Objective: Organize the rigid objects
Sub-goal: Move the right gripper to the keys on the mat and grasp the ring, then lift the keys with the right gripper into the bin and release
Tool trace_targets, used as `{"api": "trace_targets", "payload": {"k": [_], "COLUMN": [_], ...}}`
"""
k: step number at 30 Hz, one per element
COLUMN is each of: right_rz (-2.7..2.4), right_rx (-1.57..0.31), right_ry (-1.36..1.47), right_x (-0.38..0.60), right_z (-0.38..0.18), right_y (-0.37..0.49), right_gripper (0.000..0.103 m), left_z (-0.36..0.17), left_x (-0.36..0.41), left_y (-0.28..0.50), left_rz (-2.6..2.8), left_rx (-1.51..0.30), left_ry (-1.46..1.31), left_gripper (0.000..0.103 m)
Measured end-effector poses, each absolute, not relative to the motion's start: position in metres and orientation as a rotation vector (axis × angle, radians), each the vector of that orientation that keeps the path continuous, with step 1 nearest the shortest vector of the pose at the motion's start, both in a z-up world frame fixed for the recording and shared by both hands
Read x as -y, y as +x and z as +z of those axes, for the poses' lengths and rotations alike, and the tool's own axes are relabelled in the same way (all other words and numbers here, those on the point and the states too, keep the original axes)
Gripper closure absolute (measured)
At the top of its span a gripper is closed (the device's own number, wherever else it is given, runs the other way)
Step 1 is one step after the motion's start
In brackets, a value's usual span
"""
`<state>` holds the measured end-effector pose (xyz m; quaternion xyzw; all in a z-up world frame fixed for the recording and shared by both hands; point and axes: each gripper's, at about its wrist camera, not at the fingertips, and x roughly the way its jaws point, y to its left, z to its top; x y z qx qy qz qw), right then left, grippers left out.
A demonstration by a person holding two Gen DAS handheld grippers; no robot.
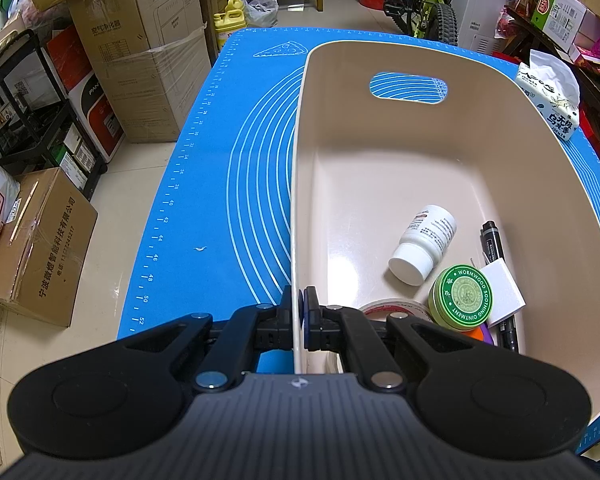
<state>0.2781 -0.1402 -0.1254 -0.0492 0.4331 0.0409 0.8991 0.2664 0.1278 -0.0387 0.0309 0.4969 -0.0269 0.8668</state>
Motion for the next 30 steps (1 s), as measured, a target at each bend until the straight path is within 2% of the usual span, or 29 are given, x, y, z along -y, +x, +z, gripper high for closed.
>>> {"api": "trace_targets", "payload": {"k": [4,9,10,11,13,19,20,21,23,30], "right_rz": [0.079,0.086,0.083,0.078,0.077,0.087,0.092,0.091,0.08,0.094], "right_rx": [-0.911,-0.918,-0.916,-0.914,-0.905,-0.9,-0.898,-0.894,-0.886,-0.833], "right_ry": [-0.028,-0.046,-0.057,-0.059,-0.051,-0.014,-0.01,-0.01,-0.005,-0.026], "right_x": [0.153,0.152,0.15,0.149,0.149,0.156,0.157,0.158,0.161,0.153], "right_z": [-0.122,-0.122,-0.122,-0.123,-0.124,-0.127,-0.127,-0.127,-0.127,-0.125], "right_y": [0.277,0.275,0.275,0.275,0.276,0.278,0.277,0.277,0.275,0.266], "right_gripper": [0.069,0.071,0.069,0.061,0.051,0.047,0.048,0.059,0.064,0.065], "left_z": [-0.039,-0.039,-0.039,-0.039,-0.039,-0.038,-0.038,-0.038,-0.038,-0.038], "left_x": [-0.127,-0.127,-0.127,-0.127,-0.127,-0.127,-0.128,-0.128,-0.127,-0.127], "left_y": [0.266,0.266,0.266,0.266,0.266,0.267,0.267,0.267,0.266,0.266], "left_rz": [-0.056,-0.056,-0.056,-0.056,-0.056,-0.055,-0.055,-0.055,-0.055,-0.055], "left_rx": [-1.041,-1.041,-1.041,-1.041,-1.04,-1.04,-1.04,-1.04,-1.04,-1.04], "left_ry": [0.065,0.063,0.064,0.064,0.067,0.069,0.068,0.067,0.068,0.069], "left_gripper": [0.098,0.098,0.098,0.098,0.098,0.098,0.098,0.098,0.098,0.098]}}
